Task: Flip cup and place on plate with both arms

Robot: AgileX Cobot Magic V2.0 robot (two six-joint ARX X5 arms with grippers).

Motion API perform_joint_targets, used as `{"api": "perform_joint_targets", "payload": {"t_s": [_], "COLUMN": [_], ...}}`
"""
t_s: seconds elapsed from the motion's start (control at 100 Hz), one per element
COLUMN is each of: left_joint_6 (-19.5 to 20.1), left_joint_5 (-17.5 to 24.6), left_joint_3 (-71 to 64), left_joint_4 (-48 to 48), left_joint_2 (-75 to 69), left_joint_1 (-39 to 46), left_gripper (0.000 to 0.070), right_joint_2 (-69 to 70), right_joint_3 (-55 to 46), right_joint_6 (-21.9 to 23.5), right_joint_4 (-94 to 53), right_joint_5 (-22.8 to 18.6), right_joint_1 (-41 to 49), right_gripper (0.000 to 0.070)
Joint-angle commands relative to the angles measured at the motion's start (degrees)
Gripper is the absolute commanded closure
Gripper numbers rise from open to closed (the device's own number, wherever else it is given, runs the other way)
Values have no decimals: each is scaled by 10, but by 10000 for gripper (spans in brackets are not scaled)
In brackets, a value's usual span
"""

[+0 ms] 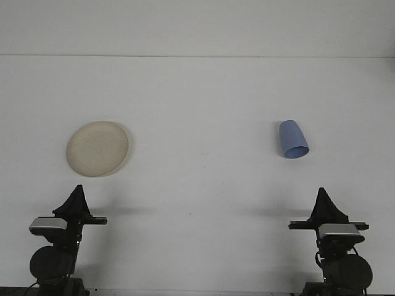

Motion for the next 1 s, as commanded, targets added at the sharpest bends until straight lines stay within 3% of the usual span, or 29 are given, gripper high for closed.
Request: {"api": "perform_joint_targets", "payload": {"t_s": [0.0, 0.55, 0.99], "left_joint_6": [7, 7, 7], "left_joint_5": [1, 1, 1], "left_joint_3": [-12, -12, -12], "left_joint_4": [7, 7, 7], "left_joint_2": [-1, -1, -1], "left_joint_1": [0, 0, 0], "left_gripper": [689, 689, 689], "right_joint_2": [2, 257, 337], "right_joint_3": [36, 401, 436], "right_joint_6": [2, 3, 3], "right_joint_4": [-26, -378, -411], "right_joint_5": [0, 0, 0], "right_joint_1": [-1, -1, -1], "right_gripper": [696, 696, 696]}}
